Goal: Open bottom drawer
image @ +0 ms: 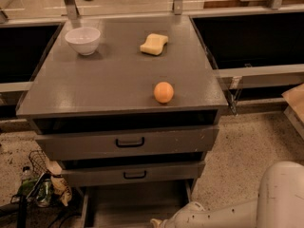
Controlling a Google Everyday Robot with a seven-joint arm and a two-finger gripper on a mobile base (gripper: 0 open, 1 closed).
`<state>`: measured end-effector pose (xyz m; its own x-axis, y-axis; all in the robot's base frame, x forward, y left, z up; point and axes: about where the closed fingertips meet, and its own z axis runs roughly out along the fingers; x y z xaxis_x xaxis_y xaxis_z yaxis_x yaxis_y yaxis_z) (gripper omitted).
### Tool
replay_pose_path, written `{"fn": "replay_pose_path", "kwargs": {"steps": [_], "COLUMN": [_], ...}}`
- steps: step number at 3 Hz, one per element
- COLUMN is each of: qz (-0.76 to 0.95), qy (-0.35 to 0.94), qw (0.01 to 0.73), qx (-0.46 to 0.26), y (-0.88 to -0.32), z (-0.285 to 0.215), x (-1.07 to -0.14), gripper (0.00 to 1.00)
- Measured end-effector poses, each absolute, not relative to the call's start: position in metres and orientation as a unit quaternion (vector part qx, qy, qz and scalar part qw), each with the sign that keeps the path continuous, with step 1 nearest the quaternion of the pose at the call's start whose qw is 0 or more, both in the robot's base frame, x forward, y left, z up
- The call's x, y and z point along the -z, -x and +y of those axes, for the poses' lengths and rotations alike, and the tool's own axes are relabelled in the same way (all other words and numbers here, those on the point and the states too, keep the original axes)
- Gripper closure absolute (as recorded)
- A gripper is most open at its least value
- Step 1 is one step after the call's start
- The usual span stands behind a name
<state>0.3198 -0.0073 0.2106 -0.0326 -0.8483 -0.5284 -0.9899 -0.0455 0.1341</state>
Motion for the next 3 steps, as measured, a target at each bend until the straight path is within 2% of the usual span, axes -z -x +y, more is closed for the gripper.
{"fn": "replay_pose_path", "kwargs": {"steps": [2, 3], "qz": [0.704, 0.701], "qy": [0.667, 0.668], "qw": [0.146, 0.145], "qx": [-0.196, -0.203], "y": [-0.359, -0.357], "z": [-0.017, -0.012], "x": [-0.211, -0.204], "gripper": [0.0, 0.0]}}
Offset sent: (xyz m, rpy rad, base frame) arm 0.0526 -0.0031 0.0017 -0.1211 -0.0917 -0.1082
